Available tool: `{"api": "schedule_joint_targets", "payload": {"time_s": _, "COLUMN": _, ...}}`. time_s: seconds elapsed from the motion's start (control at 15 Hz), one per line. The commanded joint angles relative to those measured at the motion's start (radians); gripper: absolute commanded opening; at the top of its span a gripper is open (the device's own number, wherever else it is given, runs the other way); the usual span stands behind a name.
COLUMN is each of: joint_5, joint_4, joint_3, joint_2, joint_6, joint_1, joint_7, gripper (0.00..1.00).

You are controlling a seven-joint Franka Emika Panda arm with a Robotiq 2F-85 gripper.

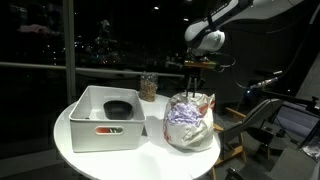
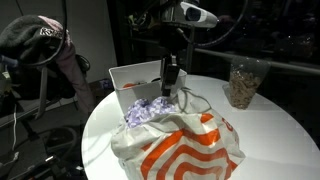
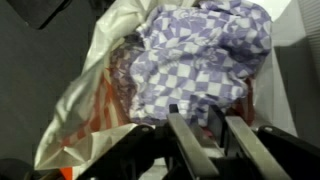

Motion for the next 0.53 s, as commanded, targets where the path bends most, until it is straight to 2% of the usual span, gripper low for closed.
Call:
{"api": "schedule_joint_targets", "payload": {"time_s": 0.0, "joint_5": 0.135, "joint_4": -0.044, "joint_3": 0.017, "joint_2": -0.055, "joint_6": 0.100, "joint_1": -0.027, "joint_7": -0.154, "gripper": 0.68}}
{"api": "schedule_joint_targets", "payload": {"time_s": 0.27, "joint_5": 0.281, "joint_4": -0.030, "joint_3": 0.042, "joint_2": -0.012, "joint_6": 0.138, "joint_1": -0.019, "joint_7": -0.370, "gripper": 0.98}}
{"api": "schedule_joint_targets", "payload": {"time_s": 0.47, "joint_5": 0.374, "joint_4": -0.009, "joint_3": 0.077, "joint_2": 0.052, "joint_6": 0.175, "joint_1": -0.011, "joint_7": -0.488, "gripper": 1.00}}
